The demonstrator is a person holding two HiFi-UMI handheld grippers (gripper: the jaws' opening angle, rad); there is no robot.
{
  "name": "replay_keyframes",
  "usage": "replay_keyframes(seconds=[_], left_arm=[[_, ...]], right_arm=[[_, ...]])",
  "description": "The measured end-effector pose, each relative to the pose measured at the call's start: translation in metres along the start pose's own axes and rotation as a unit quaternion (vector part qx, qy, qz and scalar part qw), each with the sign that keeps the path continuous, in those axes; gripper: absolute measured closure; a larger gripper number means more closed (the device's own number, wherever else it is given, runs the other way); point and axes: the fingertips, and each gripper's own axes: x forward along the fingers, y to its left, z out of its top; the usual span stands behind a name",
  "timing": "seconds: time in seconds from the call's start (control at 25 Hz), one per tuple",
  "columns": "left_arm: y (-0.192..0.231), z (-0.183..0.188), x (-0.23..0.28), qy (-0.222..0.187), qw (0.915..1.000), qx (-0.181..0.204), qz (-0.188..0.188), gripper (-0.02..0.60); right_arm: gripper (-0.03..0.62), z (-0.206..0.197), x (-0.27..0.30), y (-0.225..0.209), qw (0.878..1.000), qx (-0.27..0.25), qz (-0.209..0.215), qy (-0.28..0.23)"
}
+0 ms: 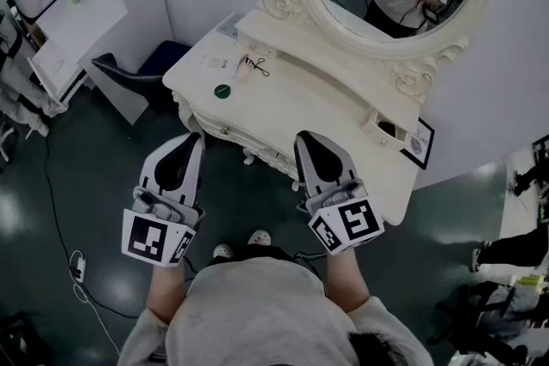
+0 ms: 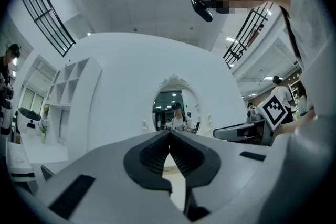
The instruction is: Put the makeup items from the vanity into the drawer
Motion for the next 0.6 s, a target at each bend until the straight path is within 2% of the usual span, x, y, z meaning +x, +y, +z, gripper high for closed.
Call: replay_keyframes(seconds=[0.6], left_arm=[[0.004, 0.003, -0.003, -0.002, 0.9999, 0.007, -0.008, 0.566]], right_arm=[[0.569, 0.004, 0.006, 0.012, 1.0, -0.006, 0.006, -0.004]])
